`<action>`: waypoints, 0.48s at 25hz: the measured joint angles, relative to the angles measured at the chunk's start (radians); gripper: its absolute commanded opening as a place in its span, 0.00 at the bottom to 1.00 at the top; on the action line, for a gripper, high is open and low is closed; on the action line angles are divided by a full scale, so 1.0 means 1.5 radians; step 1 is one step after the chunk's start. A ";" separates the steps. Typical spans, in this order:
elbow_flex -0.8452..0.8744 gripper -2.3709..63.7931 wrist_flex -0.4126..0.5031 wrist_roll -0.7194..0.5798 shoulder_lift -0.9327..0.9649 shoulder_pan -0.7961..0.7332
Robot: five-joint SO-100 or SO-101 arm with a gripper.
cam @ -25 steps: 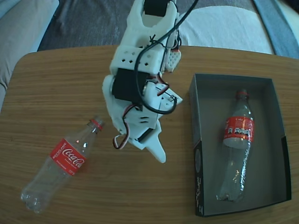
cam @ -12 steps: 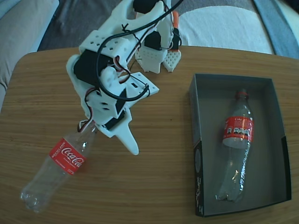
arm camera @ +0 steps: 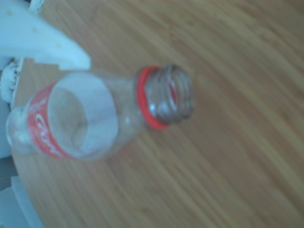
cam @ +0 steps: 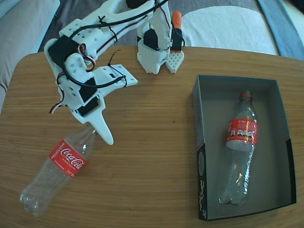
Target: Grasp the bottles and put them in the box.
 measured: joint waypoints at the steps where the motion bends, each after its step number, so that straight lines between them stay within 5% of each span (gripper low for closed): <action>1: 0.000 0.87 0.000 -0.013 0.000 0.008; 7: 0.048 0.87 0.000 -0.049 0.000 0.002; 12: 0.075 0.87 -0.059 -0.049 -0.001 -0.013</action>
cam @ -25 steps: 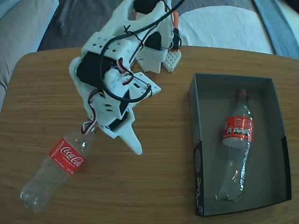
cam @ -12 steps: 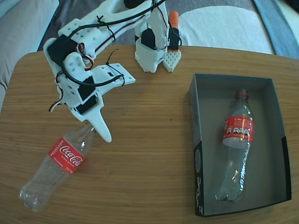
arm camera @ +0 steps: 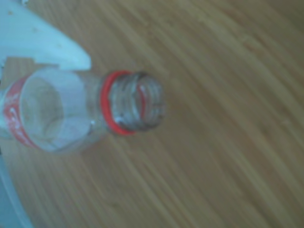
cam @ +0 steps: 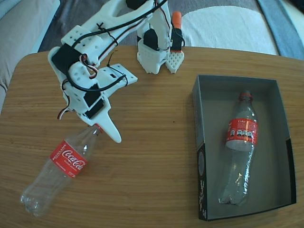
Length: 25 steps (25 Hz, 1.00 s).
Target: Grasp the bottles and put them in the box.
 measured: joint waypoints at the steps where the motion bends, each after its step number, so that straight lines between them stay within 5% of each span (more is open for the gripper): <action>1: 0.000 0.87 -0.007 0.000 -0.006 0.005; 25: -0.092 0.87 -0.026 -0.078 -0.161 0.058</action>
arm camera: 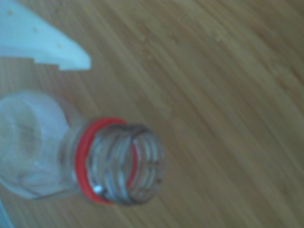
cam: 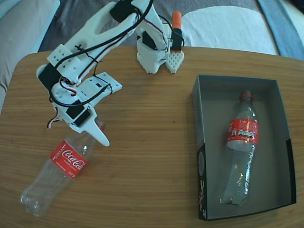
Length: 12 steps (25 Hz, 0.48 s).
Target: Grasp the bottles and put them in the box.
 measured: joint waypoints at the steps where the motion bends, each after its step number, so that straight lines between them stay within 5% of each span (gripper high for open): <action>1: 0.000 0.87 0.000 0.000 0.000 -0.003; 12: 0.041 0.87 -0.036 0.003 -0.010 -0.038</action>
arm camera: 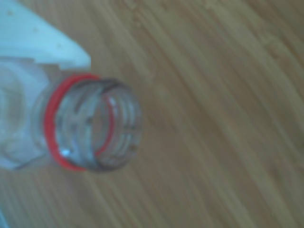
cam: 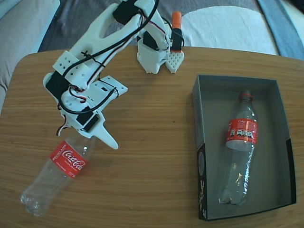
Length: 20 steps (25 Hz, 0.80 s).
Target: Grasp the bottles and put them in the box.
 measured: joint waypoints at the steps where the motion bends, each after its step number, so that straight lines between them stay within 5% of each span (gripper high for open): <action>1: 0.006 0.88 -0.010 0.000 -0.011 0.001; 11: 0.009 0.83 -0.017 0.000 -0.021 -0.012; 20: 0.009 0.07 -0.017 0.000 -0.021 -0.010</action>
